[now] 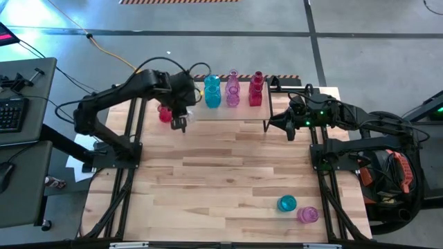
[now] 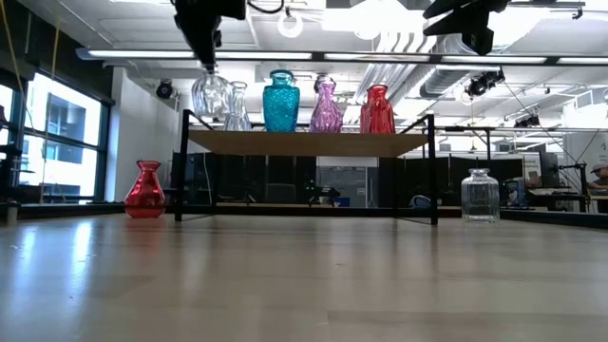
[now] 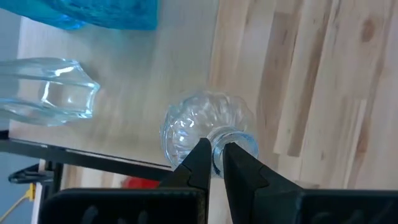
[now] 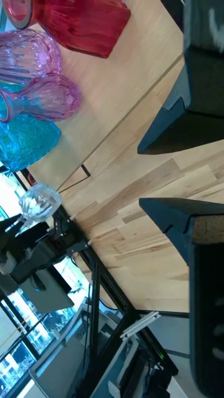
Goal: Sort vases onto shelf
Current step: Put the bottom transparent flower vase on the shelf aligned with the other transparent flower vase
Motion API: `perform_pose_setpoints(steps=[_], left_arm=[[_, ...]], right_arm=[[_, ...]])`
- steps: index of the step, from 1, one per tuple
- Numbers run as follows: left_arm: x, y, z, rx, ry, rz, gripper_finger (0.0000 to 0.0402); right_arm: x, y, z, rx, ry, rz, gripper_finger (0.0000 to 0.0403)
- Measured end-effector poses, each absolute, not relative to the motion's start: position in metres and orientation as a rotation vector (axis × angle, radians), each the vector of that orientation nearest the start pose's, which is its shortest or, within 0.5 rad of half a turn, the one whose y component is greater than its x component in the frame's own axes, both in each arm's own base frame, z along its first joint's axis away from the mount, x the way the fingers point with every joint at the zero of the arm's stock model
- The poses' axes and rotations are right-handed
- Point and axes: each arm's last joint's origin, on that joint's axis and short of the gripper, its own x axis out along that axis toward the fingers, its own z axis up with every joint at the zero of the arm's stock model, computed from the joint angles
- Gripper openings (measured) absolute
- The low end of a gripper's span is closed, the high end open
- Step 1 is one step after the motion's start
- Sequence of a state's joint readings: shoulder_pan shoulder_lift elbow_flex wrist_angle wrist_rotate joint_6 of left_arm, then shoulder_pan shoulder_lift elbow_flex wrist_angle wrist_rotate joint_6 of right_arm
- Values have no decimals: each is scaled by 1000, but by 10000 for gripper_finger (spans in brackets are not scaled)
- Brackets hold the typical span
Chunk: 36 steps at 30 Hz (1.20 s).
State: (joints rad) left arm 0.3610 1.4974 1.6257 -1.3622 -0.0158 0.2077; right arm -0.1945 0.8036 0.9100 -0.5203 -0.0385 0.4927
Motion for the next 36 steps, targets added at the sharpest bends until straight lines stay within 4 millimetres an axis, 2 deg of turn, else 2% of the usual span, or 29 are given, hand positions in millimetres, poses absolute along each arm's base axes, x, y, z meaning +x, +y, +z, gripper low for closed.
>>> perform_pose_setpoints(steps=[19, 36], left_arm=[[247, 137, 359, 125, 1255, 139, 17], [252, 146, 355, 169, 1246, 121, 18]], right_arm=[[160, -30, 340, 533, 367, -248, 103], [160, -30, 340, 537, 366, -250, 103]])
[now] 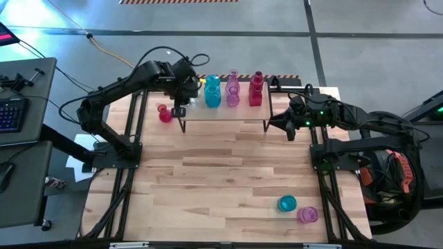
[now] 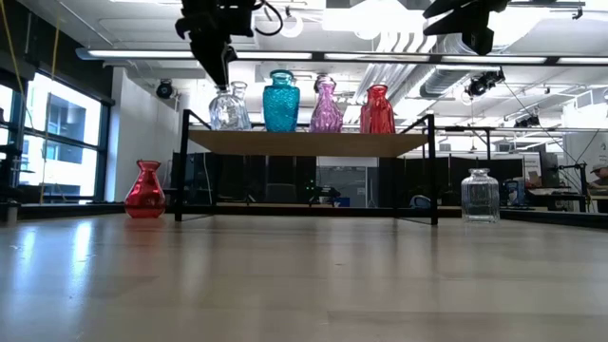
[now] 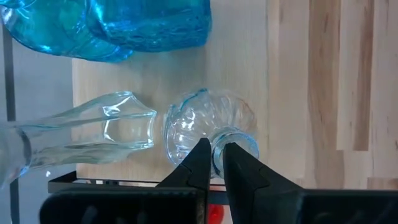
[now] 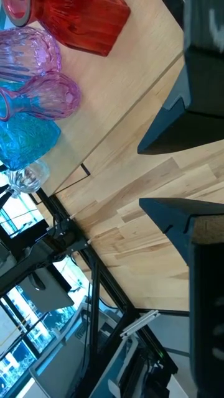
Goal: Sort vases onto shelf
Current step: Put the bottom transparent flower vase on the shelf aligned with the other transparent flower vase
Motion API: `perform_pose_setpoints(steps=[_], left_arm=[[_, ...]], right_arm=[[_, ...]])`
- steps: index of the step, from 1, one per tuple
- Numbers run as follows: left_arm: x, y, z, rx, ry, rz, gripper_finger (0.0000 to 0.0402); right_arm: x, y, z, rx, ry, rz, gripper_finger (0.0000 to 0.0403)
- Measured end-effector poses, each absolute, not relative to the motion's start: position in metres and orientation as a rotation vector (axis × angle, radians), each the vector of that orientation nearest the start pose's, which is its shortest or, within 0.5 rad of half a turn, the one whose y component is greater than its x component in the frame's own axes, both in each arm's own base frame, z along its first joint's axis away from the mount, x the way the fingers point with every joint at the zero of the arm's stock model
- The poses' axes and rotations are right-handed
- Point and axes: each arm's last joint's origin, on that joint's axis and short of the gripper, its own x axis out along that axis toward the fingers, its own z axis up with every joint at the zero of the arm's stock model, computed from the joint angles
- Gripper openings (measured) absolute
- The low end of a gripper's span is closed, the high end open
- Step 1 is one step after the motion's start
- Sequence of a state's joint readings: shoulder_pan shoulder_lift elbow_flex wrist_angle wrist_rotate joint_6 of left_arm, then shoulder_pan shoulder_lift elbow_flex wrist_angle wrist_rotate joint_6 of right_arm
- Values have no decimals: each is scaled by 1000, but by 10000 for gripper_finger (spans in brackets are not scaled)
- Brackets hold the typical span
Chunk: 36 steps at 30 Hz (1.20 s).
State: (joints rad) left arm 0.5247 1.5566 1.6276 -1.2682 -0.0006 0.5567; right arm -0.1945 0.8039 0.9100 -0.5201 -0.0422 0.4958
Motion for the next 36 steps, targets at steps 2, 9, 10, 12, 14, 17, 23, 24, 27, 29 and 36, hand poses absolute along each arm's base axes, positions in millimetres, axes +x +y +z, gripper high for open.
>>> perform_pose_setpoints(steps=[2, 9, 10, 12, 14, 17, 23, 24, 27, 29, 36], left_arm=[[253, 148, 355, 177, 1242, 131, 21], [253, 149, 354, 179, 1242, 142, 40], [253, 149, 354, 178, 1243, 142, 41], [253, 149, 354, 176, 1244, 143, 45], [253, 149, 354, 180, 1243, 148, 49], [254, 150, 355, 192, 1232, 164, 55], [254, 151, 355, 198, 1235, 177, 64], [254, 151, 355, 196, 1235, 179, 64], [255, 151, 355, 185, 1233, 191, 65], [255, 151, 358, 183, 1222, 201, 65], [253, 145, 381, 173, 1174, 236, 65]], right_arm=[[160, -30, 340, 534, 367, -249, 103], [160, -30, 340, 533, 366, -249, 103], [160, -30, 340, 533, 366, -250, 103], [160, -30, 340, 534, 366, -250, 103], [160, -30, 340, 537, 366, -250, 103], [160, -30, 340, 532, 366, -253, 103], [160, -30, 340, 532, 365, -252, 103], [160, -30, 340, 533, 365, -253, 103], [160, -30, 340, 536, 365, -253, 103], [160, -30, 340, 532, 365, -252, 103], [160, -30, 340, 532, 365, -251, 103]])
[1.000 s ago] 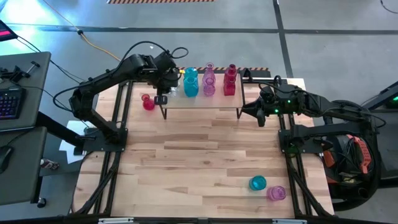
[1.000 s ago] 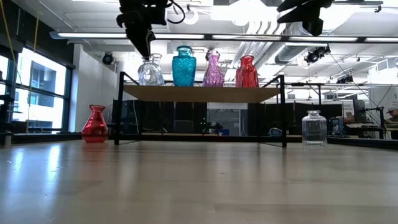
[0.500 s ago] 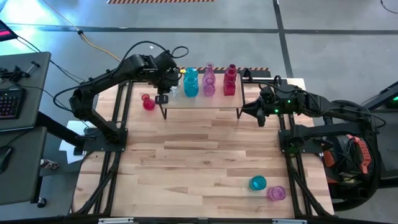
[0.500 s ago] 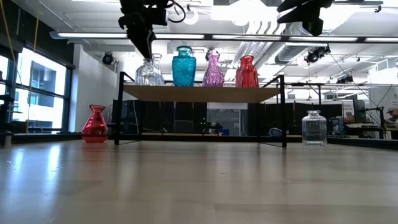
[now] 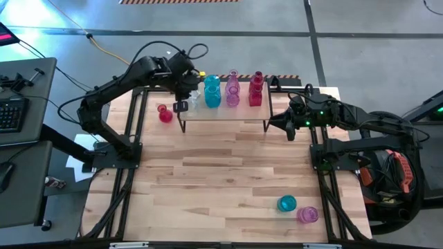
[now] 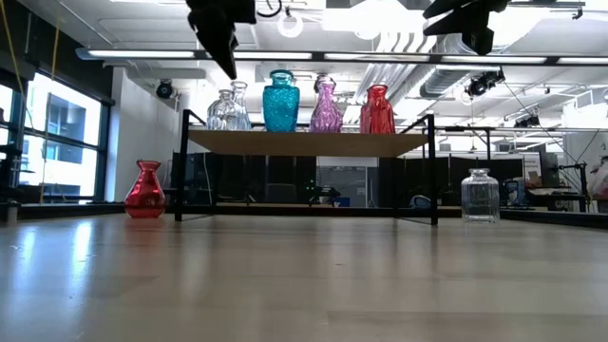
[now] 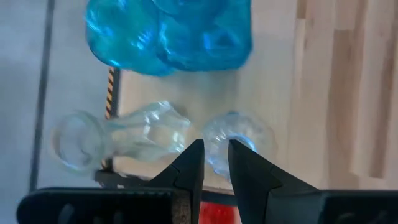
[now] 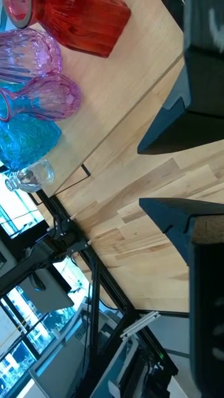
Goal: Sort vases onto shelf
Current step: Put the bottom transparent flower vase on the shelf aligned with the other transparent flower vase
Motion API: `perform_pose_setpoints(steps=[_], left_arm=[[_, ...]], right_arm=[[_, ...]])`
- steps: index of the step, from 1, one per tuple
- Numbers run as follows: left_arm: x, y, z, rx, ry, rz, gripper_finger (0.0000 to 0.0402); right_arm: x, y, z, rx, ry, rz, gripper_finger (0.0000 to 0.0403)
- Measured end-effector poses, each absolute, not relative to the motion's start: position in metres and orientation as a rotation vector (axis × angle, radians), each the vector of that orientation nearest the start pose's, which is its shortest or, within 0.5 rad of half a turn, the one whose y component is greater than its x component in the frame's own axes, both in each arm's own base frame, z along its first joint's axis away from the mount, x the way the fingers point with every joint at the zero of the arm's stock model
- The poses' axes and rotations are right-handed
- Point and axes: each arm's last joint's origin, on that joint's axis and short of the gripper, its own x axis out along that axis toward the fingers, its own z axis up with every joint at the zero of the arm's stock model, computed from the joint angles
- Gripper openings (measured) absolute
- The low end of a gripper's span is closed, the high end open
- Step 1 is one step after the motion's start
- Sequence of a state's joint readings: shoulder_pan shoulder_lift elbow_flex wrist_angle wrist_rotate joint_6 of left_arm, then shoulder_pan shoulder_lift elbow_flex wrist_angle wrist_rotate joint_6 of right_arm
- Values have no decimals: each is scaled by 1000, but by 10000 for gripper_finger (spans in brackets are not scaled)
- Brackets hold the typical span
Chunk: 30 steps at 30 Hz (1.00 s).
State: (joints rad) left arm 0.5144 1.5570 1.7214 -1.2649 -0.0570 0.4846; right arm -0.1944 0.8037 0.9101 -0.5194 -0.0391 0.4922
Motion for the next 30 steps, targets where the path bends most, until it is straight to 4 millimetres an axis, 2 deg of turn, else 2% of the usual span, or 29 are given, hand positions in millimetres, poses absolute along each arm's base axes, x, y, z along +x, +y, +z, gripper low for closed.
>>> perform_pose_setpoints(steps=[7, 11, 18, 30], left_arm=[[257, 121, 378, 111, 1237, 181, 65], [259, 114, 378, 102, 1238, 173, 65], [259, 116, 357, 42, 1297, 166, 65], [260, 125, 354, 48, 1268, 183, 65]], right_arm=[[160, -30, 340, 534, 367, -248, 103], [160, -30, 340, 533, 366, -248, 103], [160, -30, 340, 533, 366, -249, 103], [160, -30, 340, 533, 366, -249, 103]])
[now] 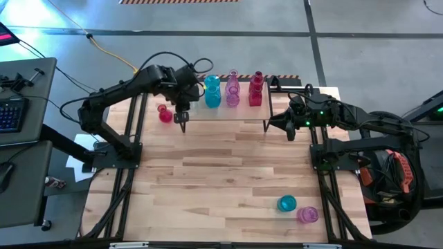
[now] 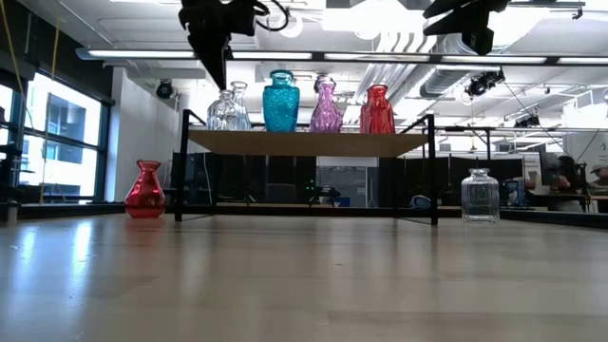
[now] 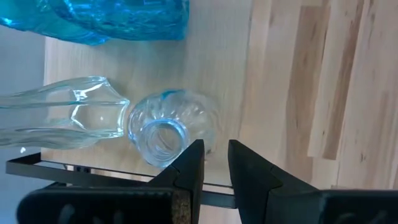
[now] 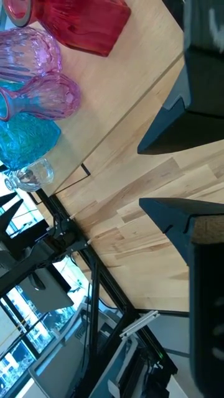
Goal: Sort vases onto shelf
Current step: Put the bottom transparent flower vase on the shelf aligned with the other transparent flower vase
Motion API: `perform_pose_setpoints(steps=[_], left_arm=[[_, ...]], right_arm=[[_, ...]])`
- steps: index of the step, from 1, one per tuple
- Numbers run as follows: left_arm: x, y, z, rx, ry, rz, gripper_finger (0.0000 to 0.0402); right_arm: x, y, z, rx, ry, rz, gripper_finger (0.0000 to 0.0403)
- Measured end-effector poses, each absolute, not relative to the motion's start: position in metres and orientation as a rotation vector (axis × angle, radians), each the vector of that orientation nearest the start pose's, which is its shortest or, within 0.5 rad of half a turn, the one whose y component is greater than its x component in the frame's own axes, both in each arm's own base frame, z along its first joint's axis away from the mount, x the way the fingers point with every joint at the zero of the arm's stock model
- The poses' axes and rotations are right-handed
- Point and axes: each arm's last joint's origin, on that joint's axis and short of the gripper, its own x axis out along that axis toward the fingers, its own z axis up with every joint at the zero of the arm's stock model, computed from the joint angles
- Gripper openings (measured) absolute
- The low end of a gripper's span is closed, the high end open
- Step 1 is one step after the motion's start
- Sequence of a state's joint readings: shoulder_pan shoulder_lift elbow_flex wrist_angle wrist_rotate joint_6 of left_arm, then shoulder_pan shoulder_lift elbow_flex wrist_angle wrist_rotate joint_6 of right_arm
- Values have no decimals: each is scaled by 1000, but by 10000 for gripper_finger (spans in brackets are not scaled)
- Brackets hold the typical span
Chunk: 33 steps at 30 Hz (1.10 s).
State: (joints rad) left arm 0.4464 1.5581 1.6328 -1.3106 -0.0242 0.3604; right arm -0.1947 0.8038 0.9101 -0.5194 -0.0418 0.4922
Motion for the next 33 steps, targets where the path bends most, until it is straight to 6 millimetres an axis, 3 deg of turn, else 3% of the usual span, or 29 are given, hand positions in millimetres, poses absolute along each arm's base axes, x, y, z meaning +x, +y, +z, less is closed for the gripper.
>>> perform_pose_setpoints(steps=[33], left_arm=[[261, 150, 345, 60, 1276, 195, 64]], right_arm=[[160, -30, 340, 533, 366, -249, 103]])
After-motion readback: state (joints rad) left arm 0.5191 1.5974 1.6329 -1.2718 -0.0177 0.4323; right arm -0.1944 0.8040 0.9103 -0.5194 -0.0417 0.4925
